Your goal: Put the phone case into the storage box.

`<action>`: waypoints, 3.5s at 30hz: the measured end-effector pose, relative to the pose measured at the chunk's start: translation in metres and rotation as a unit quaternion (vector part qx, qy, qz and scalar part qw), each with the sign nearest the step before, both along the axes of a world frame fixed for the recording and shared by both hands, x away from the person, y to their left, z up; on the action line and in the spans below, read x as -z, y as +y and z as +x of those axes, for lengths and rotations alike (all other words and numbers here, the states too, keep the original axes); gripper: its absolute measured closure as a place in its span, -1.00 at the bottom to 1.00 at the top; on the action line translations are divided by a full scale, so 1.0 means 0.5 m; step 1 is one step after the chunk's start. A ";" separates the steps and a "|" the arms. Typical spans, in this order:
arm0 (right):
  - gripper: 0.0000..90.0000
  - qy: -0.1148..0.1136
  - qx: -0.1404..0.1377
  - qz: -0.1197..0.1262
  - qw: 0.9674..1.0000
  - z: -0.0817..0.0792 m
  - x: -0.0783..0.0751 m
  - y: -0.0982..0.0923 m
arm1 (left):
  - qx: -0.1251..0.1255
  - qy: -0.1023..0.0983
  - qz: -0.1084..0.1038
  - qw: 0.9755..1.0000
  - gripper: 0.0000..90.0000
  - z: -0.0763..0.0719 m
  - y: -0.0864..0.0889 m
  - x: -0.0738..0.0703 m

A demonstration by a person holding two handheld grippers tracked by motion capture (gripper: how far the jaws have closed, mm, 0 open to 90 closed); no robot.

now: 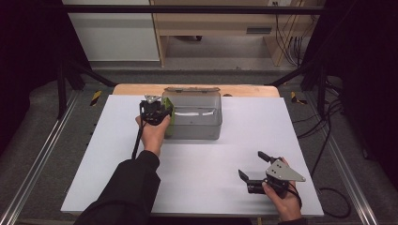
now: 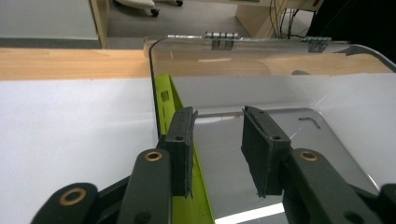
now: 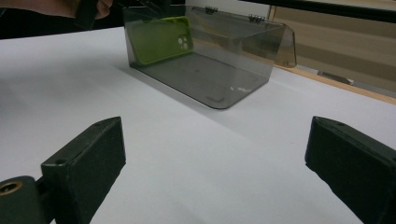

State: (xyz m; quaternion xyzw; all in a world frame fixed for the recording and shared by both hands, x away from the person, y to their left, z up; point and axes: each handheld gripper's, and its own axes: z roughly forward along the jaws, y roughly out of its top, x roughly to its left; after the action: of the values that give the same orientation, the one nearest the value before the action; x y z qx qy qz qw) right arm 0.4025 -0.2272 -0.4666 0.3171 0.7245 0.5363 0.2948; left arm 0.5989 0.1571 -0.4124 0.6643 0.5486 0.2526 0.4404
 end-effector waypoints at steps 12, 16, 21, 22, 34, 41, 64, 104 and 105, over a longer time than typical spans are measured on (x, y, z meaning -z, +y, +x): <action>-0.88 0.000 0.000 -0.001 1.000 0.000 0.000 0.001 | 0.014 -0.035 0.003 0.999 0.11 -0.013 -0.004 -0.015; -0.88 -0.001 0.001 0.000 1.000 0.000 0.000 0.001 | 0.019 -0.041 0.001 0.999 -0.01 -0.014 -0.007 -0.016; -0.89 0.000 0.000 -0.001 1.000 0.000 0.000 0.001 | 0.028 -0.045 -0.002 0.999 -0.23 -0.014 -0.006 -0.016; -0.89 0.000 0.000 -0.001 1.000 0.000 0.000 0.001 | 0.028 -0.046 -0.002 0.999 -0.27 -0.014 -0.005 -0.016; -0.89 0.001 0.002 -0.001 1.000 0.000 0.000 0.001 | 0.026 -0.061 -0.011 0.998 -0.69 -0.017 0.000 -0.023; -0.89 0.003 0.003 0.001 1.000 0.000 0.000 0.002 | 0.036 -0.075 0.001 0.997 -0.82 -0.022 -0.003 -0.027; -0.89 0.003 0.002 0.002 1.000 0.000 -0.001 0.002 | 0.084 -0.109 -0.001 0.990 -0.88 -0.035 -0.019 -0.037; -0.90 0.005 -0.003 0.007 1.000 0.000 -0.002 0.002 | 0.131 -0.148 -0.034 0.980 -0.92 -0.126 -0.023 -0.075; -0.90 0.004 -0.004 0.006 1.000 0.000 -0.002 0.002 | 0.132 -0.149 -0.035 0.979 -0.92 -0.129 -0.022 -0.076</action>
State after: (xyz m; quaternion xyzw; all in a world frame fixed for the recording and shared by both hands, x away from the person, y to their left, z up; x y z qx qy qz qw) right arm 0.4024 -0.2260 -0.4657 0.3184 0.7234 0.5407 0.2881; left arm 0.5345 0.1462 -0.3744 0.6699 0.3930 0.2687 0.5697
